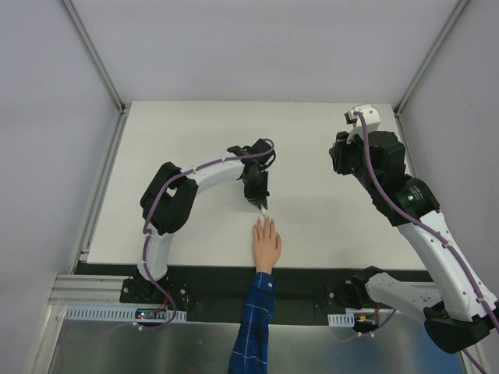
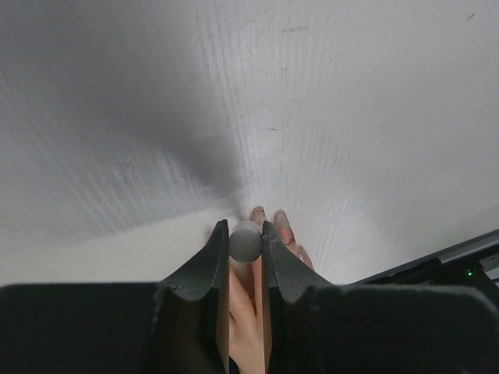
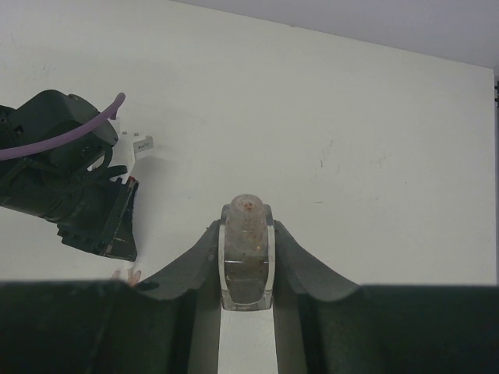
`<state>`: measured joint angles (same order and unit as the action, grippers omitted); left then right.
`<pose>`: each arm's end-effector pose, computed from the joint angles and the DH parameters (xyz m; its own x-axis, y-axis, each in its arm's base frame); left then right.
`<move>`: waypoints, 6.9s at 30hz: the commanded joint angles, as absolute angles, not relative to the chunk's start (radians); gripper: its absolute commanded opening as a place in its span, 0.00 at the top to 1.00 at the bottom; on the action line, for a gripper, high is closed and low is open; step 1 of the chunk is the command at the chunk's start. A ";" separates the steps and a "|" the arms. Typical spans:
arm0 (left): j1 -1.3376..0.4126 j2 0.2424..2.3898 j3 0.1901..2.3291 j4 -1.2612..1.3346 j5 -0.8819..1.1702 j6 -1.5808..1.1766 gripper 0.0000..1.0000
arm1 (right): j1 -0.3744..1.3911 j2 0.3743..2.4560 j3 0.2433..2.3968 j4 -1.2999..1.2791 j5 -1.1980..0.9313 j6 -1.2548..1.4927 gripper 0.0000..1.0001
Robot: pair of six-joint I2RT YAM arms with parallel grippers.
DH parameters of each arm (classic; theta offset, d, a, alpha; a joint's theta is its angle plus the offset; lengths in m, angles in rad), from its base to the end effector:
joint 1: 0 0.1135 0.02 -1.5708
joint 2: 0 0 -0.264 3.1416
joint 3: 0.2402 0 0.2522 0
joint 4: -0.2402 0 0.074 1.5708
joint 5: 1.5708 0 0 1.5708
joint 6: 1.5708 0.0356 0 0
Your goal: Paint the nails
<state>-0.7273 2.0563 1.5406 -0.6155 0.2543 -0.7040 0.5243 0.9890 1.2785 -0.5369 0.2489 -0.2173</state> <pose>0.3168 -0.2939 0.1802 -0.9835 0.0367 -0.1770 0.1139 0.8862 -0.4490 0.1756 0.0914 0.4349 -0.1470 -0.3264 -0.9337 -0.3176 0.9096 -0.2679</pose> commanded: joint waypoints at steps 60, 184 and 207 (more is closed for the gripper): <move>-0.738 2.098 1.652 -0.683 0.241 -0.693 1.00 | 0.529 0.983 1.287 -0.508 0.262 -0.209 1.00; -0.788 1.570 1.655 -0.713 0.275 -0.247 1.00 | 0.535 0.781 0.993 -0.466 -0.317 -0.256 1.00; -0.874 1.310 1.628 -0.442 0.354 -0.287 1.00 | 0.601 0.805 1.022 -0.440 -0.756 -0.442 1.00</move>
<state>-0.8814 1.2922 1.5597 -0.4934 0.3542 -0.2481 0.5900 0.7826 0.9630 -0.4671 -0.6941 -0.3801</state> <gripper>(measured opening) 0.113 0.280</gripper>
